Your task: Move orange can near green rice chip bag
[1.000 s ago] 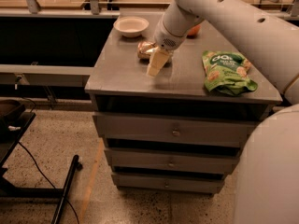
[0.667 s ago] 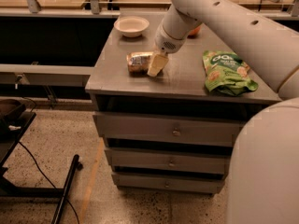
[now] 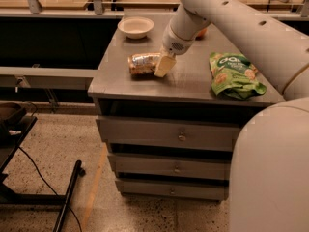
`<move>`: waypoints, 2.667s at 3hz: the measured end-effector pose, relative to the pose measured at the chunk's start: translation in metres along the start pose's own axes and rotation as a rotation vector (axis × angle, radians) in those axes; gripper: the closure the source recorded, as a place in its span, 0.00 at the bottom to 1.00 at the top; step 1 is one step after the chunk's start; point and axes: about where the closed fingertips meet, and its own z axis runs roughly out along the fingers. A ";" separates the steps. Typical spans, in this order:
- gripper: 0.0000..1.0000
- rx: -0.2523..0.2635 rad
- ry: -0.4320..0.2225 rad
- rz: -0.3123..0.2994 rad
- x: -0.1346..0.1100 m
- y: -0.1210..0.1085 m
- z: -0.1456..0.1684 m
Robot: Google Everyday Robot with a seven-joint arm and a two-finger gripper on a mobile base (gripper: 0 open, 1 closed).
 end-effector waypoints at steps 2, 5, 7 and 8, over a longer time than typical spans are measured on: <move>1.00 0.038 -0.166 0.185 0.039 -0.036 -0.066; 1.00 0.103 -0.082 0.233 0.083 -0.045 -0.083; 0.84 0.035 0.026 0.188 0.108 -0.022 -0.054; 0.61 0.031 0.027 0.188 0.108 -0.021 -0.051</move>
Offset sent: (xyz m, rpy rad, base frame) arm 0.0229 -0.1079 0.0921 0.3362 -0.0030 -0.2070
